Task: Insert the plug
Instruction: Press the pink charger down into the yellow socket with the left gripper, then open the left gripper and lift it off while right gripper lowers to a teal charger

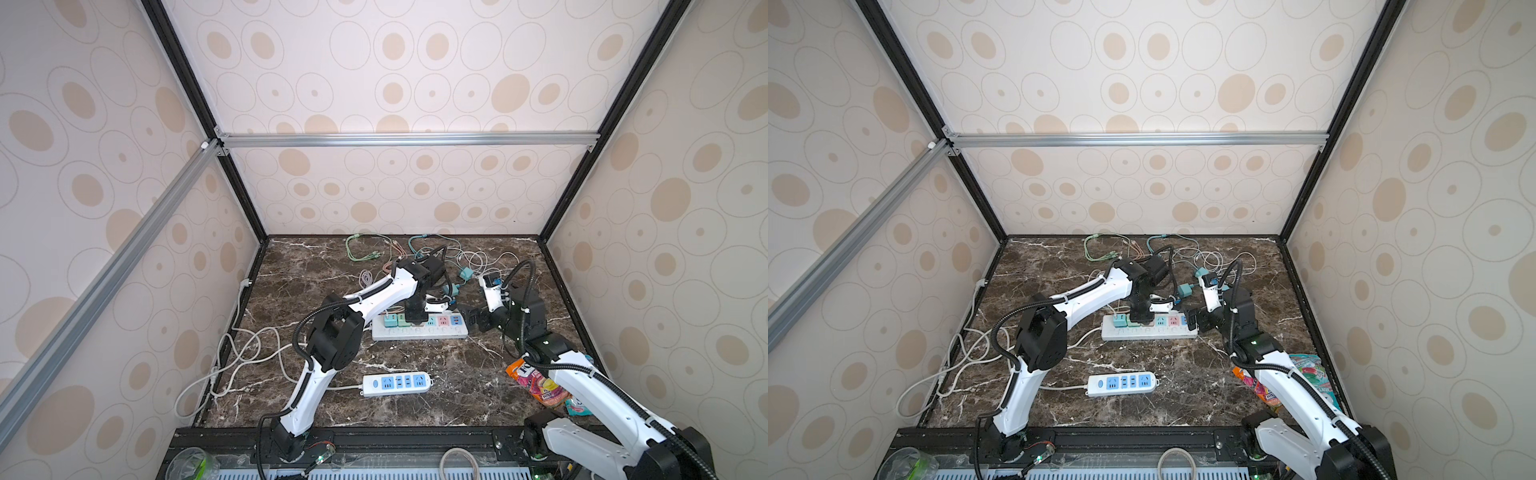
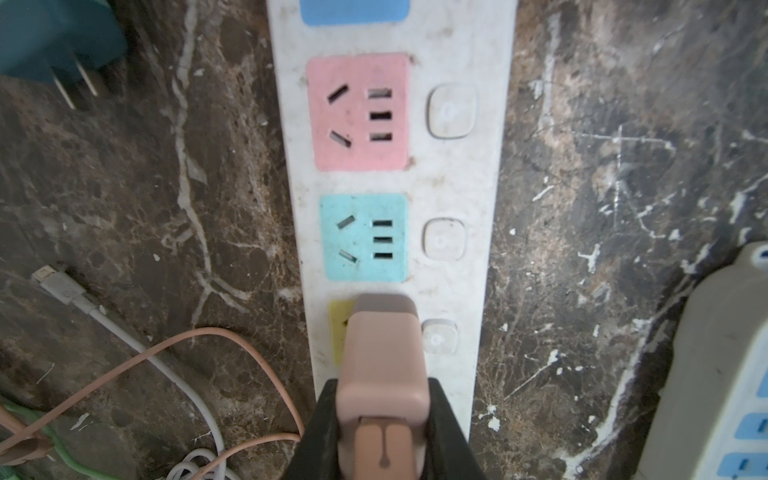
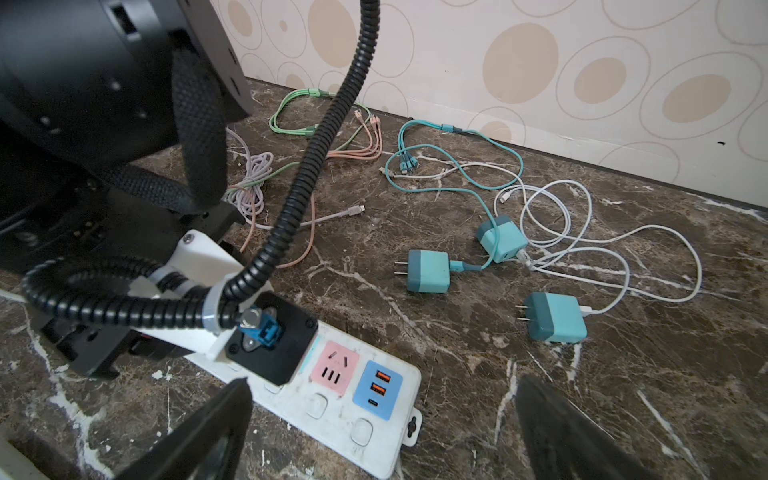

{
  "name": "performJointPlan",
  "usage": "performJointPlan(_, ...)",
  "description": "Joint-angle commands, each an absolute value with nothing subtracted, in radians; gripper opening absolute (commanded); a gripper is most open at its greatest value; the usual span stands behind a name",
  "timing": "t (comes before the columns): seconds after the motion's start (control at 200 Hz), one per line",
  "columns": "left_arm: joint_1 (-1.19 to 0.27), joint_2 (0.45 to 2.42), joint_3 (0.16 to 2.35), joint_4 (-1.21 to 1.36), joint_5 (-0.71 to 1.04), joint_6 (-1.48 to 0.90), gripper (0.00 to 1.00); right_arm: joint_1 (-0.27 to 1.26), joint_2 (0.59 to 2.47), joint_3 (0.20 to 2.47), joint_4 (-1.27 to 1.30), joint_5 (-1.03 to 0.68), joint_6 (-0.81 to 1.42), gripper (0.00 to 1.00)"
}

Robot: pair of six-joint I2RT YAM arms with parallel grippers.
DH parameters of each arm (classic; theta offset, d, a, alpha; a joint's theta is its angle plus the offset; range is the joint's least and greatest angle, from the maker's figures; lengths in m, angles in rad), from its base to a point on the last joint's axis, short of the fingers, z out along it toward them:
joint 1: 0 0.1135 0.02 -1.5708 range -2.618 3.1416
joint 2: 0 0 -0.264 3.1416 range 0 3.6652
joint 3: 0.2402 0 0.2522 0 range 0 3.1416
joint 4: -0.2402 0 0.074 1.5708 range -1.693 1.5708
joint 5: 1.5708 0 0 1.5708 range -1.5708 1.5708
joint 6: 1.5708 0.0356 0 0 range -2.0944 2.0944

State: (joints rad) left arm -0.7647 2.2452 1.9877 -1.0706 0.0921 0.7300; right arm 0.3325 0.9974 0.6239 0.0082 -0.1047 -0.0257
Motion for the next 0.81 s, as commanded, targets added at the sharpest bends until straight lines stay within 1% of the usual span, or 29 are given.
performJointPlan(0.0, -0.756, 2.327, 2.046, -1.078, 0.052, 0.734, 0.45, 0.331, 1.004, 0.630, 0.027, -0.087, -0.005, 1.00)
performJointPlan(0.035, -0.755, 2.320, 2.075, -1.078, 0.051, 0.731, 0.46, 0.331, 1.004, 0.632, 0.023, -0.084, -0.003, 1.00)
performJointPlan(0.05, -0.756, 2.316, 2.084, -1.078, 0.051, 0.729, 0.51, 0.331, 1.006, 0.633, 0.023, -0.083, -0.001, 1.00)
performJointPlan(0.085, -0.755, 2.304, 2.098, -1.075, 0.051, 0.729, 0.56, 0.332, 1.006, 0.634, 0.022, -0.080, 0.000, 1.00)
performJointPlan(0.115, -0.756, 2.295, 2.106, -1.075, 0.056, 0.731, 0.58, 0.331, 1.006, 0.634, 0.021, -0.076, 0.005, 1.00)
performJointPlan(0.195, -0.755, 2.269, 2.118, -1.070, 0.069, 0.739, 0.67, 0.332, 1.007, 0.634, 0.023, -0.067, 0.015, 1.00)
performJointPlan(0.335, -0.756, 2.238, 2.113, -1.055, 0.092, 0.736, 0.70, 0.332, 1.021, 0.649, 0.001, -0.055, 0.041, 1.00)
performJointPlan(0.45, -0.756, 2.219, 2.091, -1.026, 0.098, 0.730, 0.74, 0.331, 1.038, 0.667, -0.018, -0.045, 0.062, 1.00)
performJointPlan(0.525, -0.755, 2.205, 2.089, -1.024, 0.139, 0.729, 0.75, 0.331, 1.046, 0.677, -0.023, -0.029, 0.079, 1.00)
performJointPlan(0.6, -0.752, 2.179, 2.081, -1.005, 0.183, 0.728, 0.78, 0.332, 1.051, 0.684, -0.026, -0.016, 0.097, 1.00)
performJointPlan(0.68, -0.751, 2.129, 2.041, -0.946, 0.219, 0.722, 0.80, 0.331, 1.060, 0.689, -0.024, 0.015, 0.138, 1.00)
performJointPlan(0.72, -0.747, 2.094, 2.002, -0.894, 0.228, 0.711, 0.83, 0.331, 1.069, 0.694, -0.031, 0.038, 0.169, 1.00)
performJointPlan(0.74, -0.746, 2.074, 1.979, -0.859, 0.231, 0.703, 0.87, 0.331, 1.075, 0.697, -0.037, 0.056, 0.184, 1.00)
performJointPlan(0.765, -0.744, 2.049, 1.945, -0.815, 0.235, 0.694, 0.89, 0.332, 1.087, 0.701, -0.041, 0.067, 0.202, 1.00)
performJointPlan(0.775, -0.743, 2.040, 1.932, -0.796, 0.235, 0.689, 0.91, 0.332, 1.091, 0.702, -0.042, 0.073, 0.207, 1.00)
performJointPlan(0.785, -0.743, 2.029, 1.918, -0.782, 0.237, 0.683, 0.97, 0.331, 1.096, 0.703, -0.044, 0.076, 0.211, 1.00)
performJointPlan(0.8, -0.740, 2.012, 1.895, -0.747, 0.241, 0.673, 0.98, 0.331, 1.106, 0.706, -0.048, 0.081, 0.215, 1.00)
